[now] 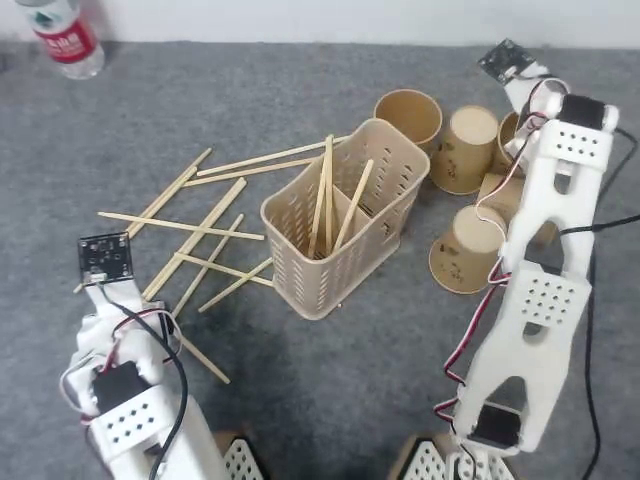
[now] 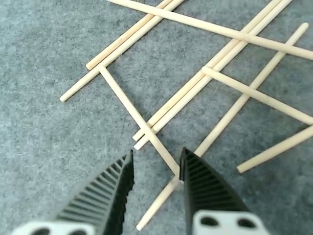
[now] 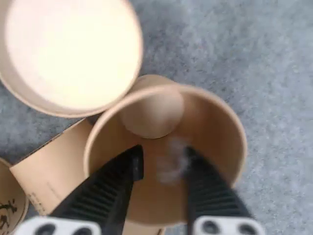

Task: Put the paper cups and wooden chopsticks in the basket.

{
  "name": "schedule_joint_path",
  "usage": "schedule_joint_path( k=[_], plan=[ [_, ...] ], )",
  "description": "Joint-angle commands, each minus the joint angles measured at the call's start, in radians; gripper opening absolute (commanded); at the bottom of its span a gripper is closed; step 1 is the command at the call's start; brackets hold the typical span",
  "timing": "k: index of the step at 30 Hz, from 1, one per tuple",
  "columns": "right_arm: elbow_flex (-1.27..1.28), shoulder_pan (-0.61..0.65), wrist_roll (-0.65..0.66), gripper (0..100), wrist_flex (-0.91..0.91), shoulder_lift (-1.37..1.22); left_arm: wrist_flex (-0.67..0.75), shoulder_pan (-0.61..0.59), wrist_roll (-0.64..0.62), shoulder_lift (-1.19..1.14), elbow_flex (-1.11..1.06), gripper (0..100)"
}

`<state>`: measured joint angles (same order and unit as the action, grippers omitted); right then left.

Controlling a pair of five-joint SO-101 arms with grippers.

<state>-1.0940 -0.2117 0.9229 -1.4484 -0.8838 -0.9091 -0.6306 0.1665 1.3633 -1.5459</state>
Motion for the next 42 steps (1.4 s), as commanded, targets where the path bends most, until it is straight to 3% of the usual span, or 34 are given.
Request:
schedule_joint_path(
  k=[1,3,7,12,25,30,33,36,38,42],
  plan=[
    [-0.092,-0.005,0.012,3.9,-0.027,0.016,0.020,-0.003,-0.009,0.012,0.007,15],
    [-0.143,-0.005,0.008,0.1,-0.054,0.018,0.020,-0.003,-0.009,0.012,0.007,15],
    [-0.350,-0.004,-0.017,4.1,-0.156,0.018,0.020,-0.003,-0.009,0.012,0.007,15],
    [-0.562,0.024,-0.015,18.5,-0.331,0.002,0.020,-0.003,-0.009,0.012,0.007,15],
    [-0.293,0.047,0.104,21.7,-0.334,-0.031,0.020,-0.003,-0.009,0.012,0.007,15],
    [-0.256,0.053,0.100,21.6,-0.222,-0.090,0.020,-0.003,-0.009,0.012,0.007,15],
    [-0.262,0.042,0.100,16.8,-0.174,-0.150,0.020,-0.003,-0.009,0.012,0.007,15],
    [-0.281,0.033,0.100,0.0,-0.148,-0.163,0.020,-0.003,-0.009,0.012,0.007,15],
    [-0.321,0.033,0.100,3.9,-0.165,-0.153,0.020,-0.003,-0.009,0.012,0.007,15],
    [-0.468,0.036,0.100,0.7,-0.255,-0.108,0.020,-0.003,-0.009,0.012,0.007,15]
  ],
)
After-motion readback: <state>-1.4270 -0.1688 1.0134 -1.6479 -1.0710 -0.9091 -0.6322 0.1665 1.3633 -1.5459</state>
